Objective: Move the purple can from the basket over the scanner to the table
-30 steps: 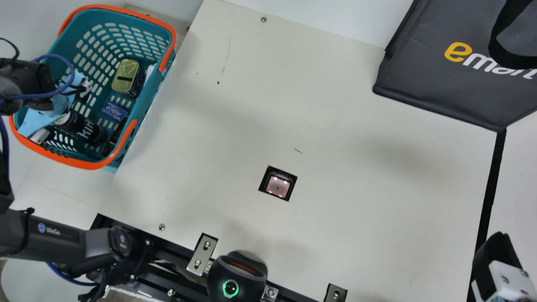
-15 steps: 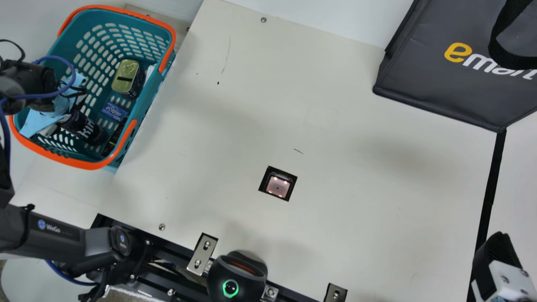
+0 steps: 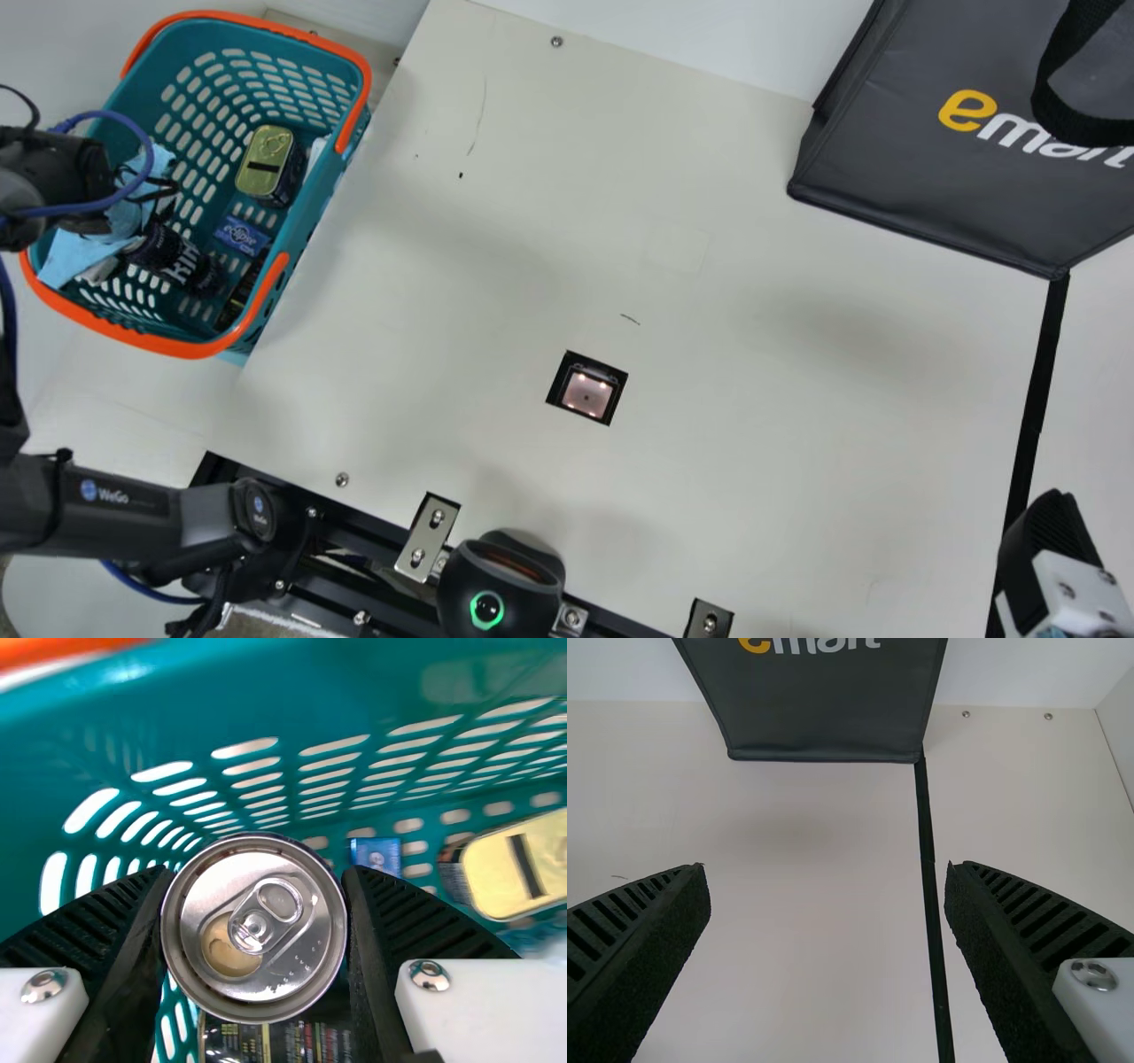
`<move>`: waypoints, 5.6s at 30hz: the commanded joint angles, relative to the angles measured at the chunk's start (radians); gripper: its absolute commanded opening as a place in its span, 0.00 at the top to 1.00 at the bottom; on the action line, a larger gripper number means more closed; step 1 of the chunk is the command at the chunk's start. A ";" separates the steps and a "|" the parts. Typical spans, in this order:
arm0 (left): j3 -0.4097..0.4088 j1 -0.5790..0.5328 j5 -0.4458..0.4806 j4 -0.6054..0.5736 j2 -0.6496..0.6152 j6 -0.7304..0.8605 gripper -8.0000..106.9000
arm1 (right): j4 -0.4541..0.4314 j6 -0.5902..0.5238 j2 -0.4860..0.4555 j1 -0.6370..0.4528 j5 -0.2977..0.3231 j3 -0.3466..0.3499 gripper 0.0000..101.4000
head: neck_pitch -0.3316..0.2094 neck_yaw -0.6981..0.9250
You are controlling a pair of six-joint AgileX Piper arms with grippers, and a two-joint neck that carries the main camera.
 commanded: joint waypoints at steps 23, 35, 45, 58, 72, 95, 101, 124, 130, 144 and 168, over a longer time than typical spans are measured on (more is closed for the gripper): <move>-0.013 -0.097 0.039 -0.097 -0.314 0.140 1.00 | 0.000 0.000 0.000 0.000 -0.001 0.000 0.06 | -0.030 0.002; -0.190 -0.105 0.260 -0.351 -0.379 0.458 1.00 | 0.000 0.000 0.000 0.000 -0.001 0.000 0.06 | -0.030 0.002; -0.308 -0.117 0.405 -0.464 -0.418 0.625 1.00 | 0.000 0.000 0.000 0.000 -0.001 0.000 0.06 | -0.030 0.002; -0.382 -0.289 0.507 -0.516 -0.471 0.683 1.00 | 0.000 0.000 0.000 0.000 -0.001 0.000 0.06 | -0.030 0.002; -0.401 -0.630 0.582 -0.478 -0.474 0.669 1.00 | 0.000 0.000 0.000 0.000 -0.001 0.000 0.06 | -0.030 0.002; -0.349 -1.067 0.634 -0.462 -0.450 0.754 1.00 | 0.000 0.000 0.000 0.000 -0.001 0.000 0.06 | -0.030 0.002; -0.337 -1.171 0.634 -0.444 -0.444 0.744 1.00 | 0.000 0.000 0.000 0.000 -0.002 0.000 0.06 | -0.030 0.002; -0.325 -1.592 0.634 -0.290 -0.369 0.473 1.00 | 0.000 0.000 0.000 0.000 -0.002 0.000 0.06 | -0.030 0.002; -0.316 -1.686 0.634 -0.259 -0.346 0.390 1.00 | 0.000 0.000 0.000 0.000 -0.002 0.000 0.06 | -0.030 0.002; -0.257 -1.769 0.562 -0.192 -0.299 0.260 1.00 | 0.000 0.000 0.000 0.000 -0.002 0.000 0.06 | -0.030 0.002; -0.184 -1.708 0.410 -0.139 -0.275 0.238 0.62 | 0.000 0.000 0.000 0.000 -0.002 0.000 0.06 | -0.030 0.002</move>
